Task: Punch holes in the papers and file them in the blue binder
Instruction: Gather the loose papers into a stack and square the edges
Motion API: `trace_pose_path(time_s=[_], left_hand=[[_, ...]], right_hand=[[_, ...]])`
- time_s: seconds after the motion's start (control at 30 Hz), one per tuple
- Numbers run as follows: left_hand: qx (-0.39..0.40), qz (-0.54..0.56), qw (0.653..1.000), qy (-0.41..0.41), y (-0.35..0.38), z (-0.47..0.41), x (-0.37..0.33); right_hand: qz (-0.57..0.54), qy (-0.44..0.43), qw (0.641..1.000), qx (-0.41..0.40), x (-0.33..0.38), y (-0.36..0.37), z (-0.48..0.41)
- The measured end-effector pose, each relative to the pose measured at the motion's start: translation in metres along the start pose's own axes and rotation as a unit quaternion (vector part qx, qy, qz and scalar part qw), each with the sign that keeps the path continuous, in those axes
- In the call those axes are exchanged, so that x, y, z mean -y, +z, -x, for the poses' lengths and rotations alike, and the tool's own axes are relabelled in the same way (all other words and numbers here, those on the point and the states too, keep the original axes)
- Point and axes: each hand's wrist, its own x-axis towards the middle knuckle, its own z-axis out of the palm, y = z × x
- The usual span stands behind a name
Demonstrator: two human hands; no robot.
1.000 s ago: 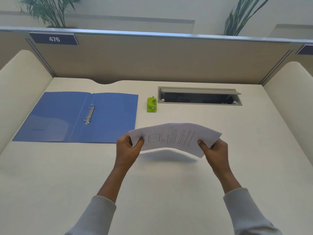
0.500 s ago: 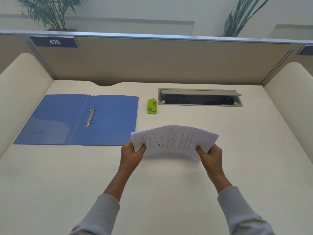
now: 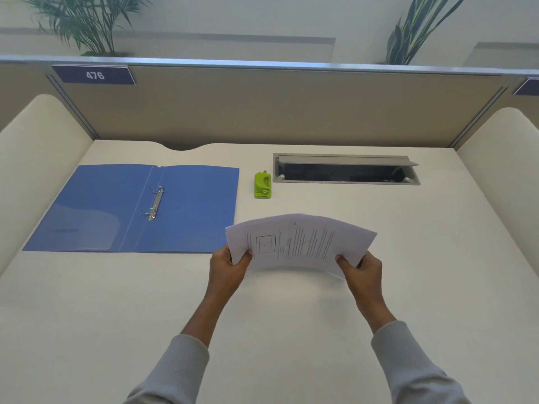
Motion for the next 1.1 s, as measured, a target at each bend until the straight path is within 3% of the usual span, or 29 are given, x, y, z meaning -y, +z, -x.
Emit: trace_pose_path(time_s=[0.27,0.43,0.57,0.7,0.8,0.9,1.1], left_hand=[[0.007,-0.010,1.000,-0.009,-0.005,-0.003,0.006],[0.009,-0.019,1.000,-0.012,-0.005,-0.004,0.005],[0.015,-0.030,0.999,-0.011,-0.005,-0.006,0.007],[0.015,-0.034,0.999,-0.008,-0.003,-0.004,0.004],[0.013,-0.032,0.999,-0.008,-0.003,-0.004,0.003],[0.014,-0.036,0.999,-0.006,-0.003,-0.002,0.001],[0.011,-0.050,0.999,-0.001,-0.001,0.000,-0.003]], right_hand=[[0.010,-0.035,0.999,0.017,0.018,-0.015,-0.003],[0.119,-0.173,0.978,0.017,0.059,-0.027,-0.010],[0.288,-0.274,0.917,0.025,0.096,-0.020,-0.015],[0.443,-0.336,0.824,0.112,0.122,0.000,-0.013],[0.513,-0.330,0.763,0.216,0.135,0.027,-0.007],[0.555,-0.339,0.716,0.254,0.135,0.050,-0.006],[0.576,-0.334,0.703,0.248,0.132,0.063,-0.004]])
